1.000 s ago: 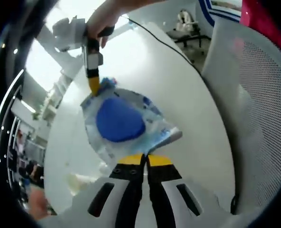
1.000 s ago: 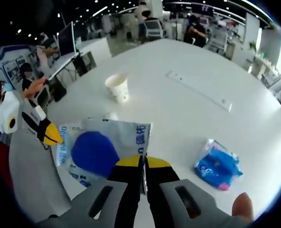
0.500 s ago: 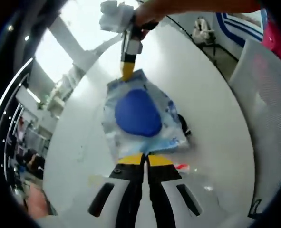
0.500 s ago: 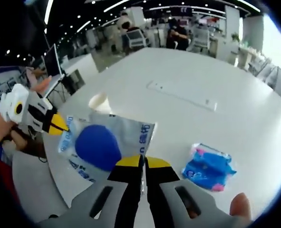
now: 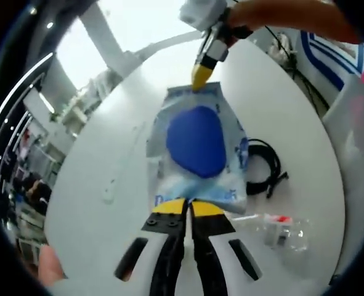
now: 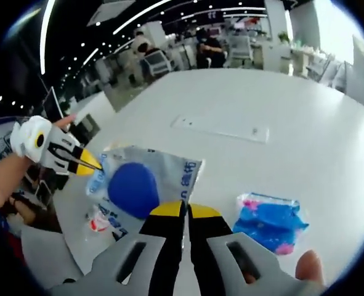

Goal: Arrange the tabletop items into an orderly group along one side of the table until the central work area is clear of visible clutter.

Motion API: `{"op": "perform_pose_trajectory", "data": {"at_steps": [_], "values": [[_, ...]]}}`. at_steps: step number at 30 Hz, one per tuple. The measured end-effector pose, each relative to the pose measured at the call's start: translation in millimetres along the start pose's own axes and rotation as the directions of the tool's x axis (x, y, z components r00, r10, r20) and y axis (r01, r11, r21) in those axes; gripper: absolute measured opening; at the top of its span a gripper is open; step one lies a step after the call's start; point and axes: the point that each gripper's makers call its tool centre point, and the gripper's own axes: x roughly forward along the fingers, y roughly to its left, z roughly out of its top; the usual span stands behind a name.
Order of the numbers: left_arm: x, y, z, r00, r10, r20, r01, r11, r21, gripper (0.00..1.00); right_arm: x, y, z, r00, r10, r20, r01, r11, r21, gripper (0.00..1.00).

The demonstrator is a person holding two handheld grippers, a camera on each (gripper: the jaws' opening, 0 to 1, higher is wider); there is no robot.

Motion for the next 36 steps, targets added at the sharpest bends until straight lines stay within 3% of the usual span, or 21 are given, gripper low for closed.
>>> {"op": "perform_pose_trajectory", "data": {"at_steps": [8,17,27,31,36], "values": [[29.2,18.0,-2.0,0.999,-0.01,-0.034,0.009,0.999,-0.034,0.0,15.3,-21.4,-7.5,0.999,-0.031,-0.022,0.032,0.999,0.034,0.03],[59.4,19.8,-13.0,0.996,-0.033,-0.082,0.03,0.999,-0.044,0.0,38.9,-41.0,-22.3,0.997,-0.04,-0.06,0.044,0.997,0.062,0.03],[72.1,23.4,-30.4,0.99,-0.046,-0.136,0.04,0.998,-0.05,0.0,62.3,-44.3,-32.4,0.995,-0.028,-0.093,0.035,0.997,0.075,0.03],[77.8,23.9,-38.8,0.982,-0.048,-0.182,0.045,0.999,-0.02,0.0,71.0,-45.1,-37.6,0.994,-0.021,-0.106,0.03,0.996,0.085,0.03],[82.7,23.3,-40.7,0.979,-0.054,-0.199,0.054,0.999,-0.006,0.0,74.9,-47.0,-41.1,0.993,-0.024,-0.117,0.034,0.996,0.084,0.03]]}}
